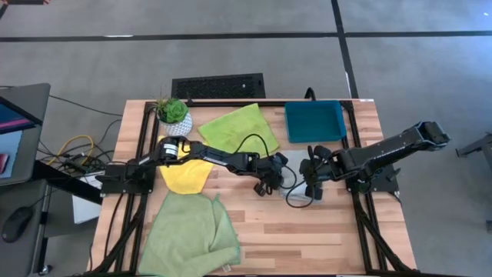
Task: Fold microfiber towels
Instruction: Put the gray microfiber towel into the blue bin
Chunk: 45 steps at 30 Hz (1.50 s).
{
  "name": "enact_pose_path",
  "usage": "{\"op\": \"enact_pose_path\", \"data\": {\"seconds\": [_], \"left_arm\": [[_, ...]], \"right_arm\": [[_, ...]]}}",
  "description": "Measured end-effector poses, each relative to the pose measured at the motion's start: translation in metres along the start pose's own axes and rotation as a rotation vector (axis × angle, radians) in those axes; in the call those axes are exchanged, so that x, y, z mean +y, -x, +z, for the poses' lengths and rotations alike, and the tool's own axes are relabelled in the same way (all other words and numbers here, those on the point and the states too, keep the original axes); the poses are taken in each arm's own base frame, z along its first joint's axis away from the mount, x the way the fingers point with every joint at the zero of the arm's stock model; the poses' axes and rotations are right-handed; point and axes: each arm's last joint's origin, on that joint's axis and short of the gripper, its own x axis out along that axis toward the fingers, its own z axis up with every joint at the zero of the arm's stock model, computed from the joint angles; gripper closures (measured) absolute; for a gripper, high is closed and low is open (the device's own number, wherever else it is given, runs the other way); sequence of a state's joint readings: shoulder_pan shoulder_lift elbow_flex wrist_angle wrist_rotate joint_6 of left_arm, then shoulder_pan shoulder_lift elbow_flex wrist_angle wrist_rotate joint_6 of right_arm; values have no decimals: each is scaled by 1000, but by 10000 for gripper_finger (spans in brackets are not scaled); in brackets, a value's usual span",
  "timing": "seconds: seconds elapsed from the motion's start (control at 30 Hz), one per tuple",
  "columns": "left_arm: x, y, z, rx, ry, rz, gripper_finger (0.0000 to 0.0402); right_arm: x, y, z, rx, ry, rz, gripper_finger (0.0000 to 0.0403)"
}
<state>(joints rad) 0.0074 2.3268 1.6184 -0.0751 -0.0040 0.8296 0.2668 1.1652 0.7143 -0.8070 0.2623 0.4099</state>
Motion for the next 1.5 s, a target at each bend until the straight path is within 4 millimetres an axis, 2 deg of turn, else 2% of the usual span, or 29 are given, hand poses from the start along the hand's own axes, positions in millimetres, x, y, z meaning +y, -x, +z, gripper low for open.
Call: {"op": "enact_pose_path", "data": {"seconds": [0.23, 0.4, 0.53, 0.7, 0.93, 1.37, 1.5], "left_arm": [[2, -1, 1, -7, 13, 37, 399], [19, 5, 15, -36, 46, 87, 400], [33, 12, 24, -112, 120, 40, 401], [45, 18, 26, -123, 205, 10, 401], [45, 18, 20, -91, 278, -15, 401], [35, 18, 10, 19, 244, -113, 401], [23, 1, 3, 42, 240, -140, 401]], "right_arm": [[-1, 5, 0, 8, -6, -4, 221], [-5, 14, -2, 49, -36, -24, 221], [-7, 20, -4, 68, -40, -34, 221], [-8, 23, -3, 51, -45, -23, 221], [3, 24, -5, 39, -3, 33, 221], [9, 27, -6, 8, -18, 21, 221], [9, 27, -6, 6, -18, 21, 221]]}}
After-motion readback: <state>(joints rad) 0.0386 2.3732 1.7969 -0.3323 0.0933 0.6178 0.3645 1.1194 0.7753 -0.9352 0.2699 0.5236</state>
